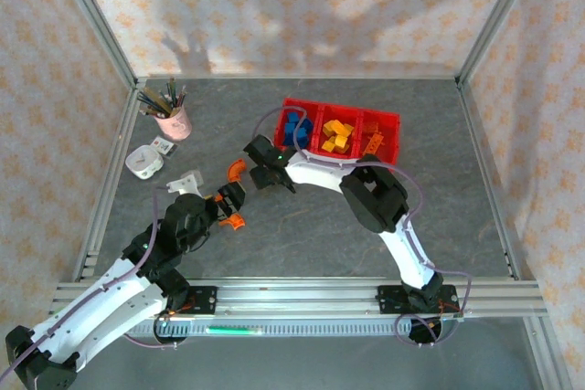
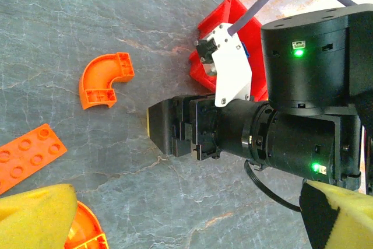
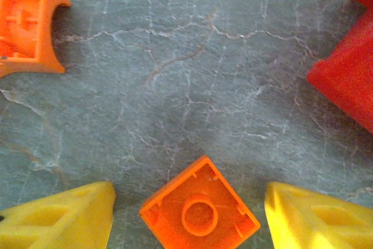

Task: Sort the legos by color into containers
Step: Pick up the lego from the center of the table.

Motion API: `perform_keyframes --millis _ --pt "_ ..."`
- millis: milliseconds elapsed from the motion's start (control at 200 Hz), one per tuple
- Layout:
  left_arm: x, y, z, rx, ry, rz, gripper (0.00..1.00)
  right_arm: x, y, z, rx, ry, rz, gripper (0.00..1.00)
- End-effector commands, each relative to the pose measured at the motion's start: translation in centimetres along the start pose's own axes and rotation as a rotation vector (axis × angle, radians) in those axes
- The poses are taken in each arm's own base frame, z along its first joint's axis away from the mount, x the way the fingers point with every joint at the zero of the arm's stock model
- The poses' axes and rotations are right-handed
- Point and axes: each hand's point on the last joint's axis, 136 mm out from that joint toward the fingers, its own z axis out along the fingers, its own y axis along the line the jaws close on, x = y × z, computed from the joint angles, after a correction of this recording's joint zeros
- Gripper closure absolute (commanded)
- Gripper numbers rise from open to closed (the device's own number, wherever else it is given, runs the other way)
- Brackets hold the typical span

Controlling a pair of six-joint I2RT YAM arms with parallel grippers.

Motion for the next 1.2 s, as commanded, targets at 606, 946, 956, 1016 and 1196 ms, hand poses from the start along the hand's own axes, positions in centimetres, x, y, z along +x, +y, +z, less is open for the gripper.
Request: perform_keyframes --millis 606,946,956,1016,1196 --pt "-0.2 0.2 0.3 -0.016 -0.014 0.009 0.01 0.8 1.0 1.3 0.074 0.025 -0.017 0.55" --pt "-0.4 -0.2 0.4 -0.011 -0.013 0.013 0.01 -0.3 1.6 -0.9 0.008 -0.016 0.016 0.67" --pt "-0.4 -0.2 0.4 -0.011 -0.014 0.012 0.01 -0.4 1.6 -1.1 0.004 -0.021 0.018 0.67" --pt "-0.6 -0.4 0.3 -0.008 -0.013 0.013 0.01 -0.8 1.5 -2.0 -0.02 -0.04 0.041 0.68" --pt "-0.7 -0.9 0.1 0.007 -0.004 0.024 0.01 -1.1 0.6 -4.6 -0.103 -0.071 0.127 0.71"
